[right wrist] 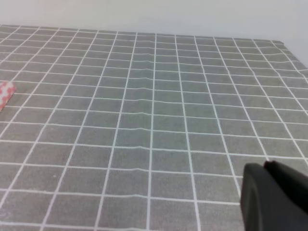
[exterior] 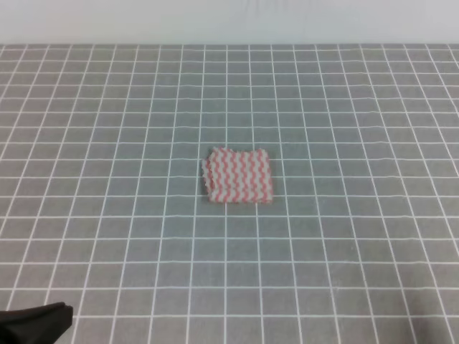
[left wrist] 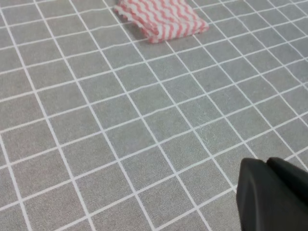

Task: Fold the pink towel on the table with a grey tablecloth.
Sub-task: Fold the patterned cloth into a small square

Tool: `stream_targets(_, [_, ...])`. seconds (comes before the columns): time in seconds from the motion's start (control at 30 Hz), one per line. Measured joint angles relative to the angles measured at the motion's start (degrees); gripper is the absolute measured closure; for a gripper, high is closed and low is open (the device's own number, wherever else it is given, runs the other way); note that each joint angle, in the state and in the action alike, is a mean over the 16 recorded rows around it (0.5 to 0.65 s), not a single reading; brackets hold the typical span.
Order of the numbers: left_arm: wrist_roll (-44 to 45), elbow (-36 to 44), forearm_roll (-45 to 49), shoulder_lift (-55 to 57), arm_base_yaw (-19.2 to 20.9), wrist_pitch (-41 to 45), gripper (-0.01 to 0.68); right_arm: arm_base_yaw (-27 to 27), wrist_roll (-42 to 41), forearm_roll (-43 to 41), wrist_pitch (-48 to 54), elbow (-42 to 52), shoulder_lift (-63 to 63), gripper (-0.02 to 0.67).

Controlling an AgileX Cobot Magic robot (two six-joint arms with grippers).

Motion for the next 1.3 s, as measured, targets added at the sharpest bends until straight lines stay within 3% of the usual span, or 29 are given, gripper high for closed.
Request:
stream_targets(0.27, [-0.05, 0.70, 1.88, -0.63, 0.01, -3.35, 0.674, 0.00, 0.00, 0.03, 0.00, 0.00, -0.02, 0.665])
stream_targets(0.57, [-4.83, 5.86, 7.65, -6.88, 0.25, -18.98, 0.674, 0.02, -0.01, -0.01, -0.14, 0.26, -0.13, 0.665])
stream_targets(0.77, [-12.45, 11.26, 12.68, -15.27, 3.21, -28.04, 0.674, 0.02, -0.01, -0.01, -0.23, 0.26, -0.13, 0.665])
stream_targets(1.1, [-20.19, 18.06, 18.49, -24.92, 12.58, -25.47, 0.674, 0.01, 0.00, 0.02, -0.35, 0.09, -0.08, 0.665])
stream_targets(1.3, [-17.92, 20.18, 19.62, -25.69, 14.76, -20.17, 0.674, 0.01, 0.00, 0.04, -0.24, -0.09, -0.02, 0.665])
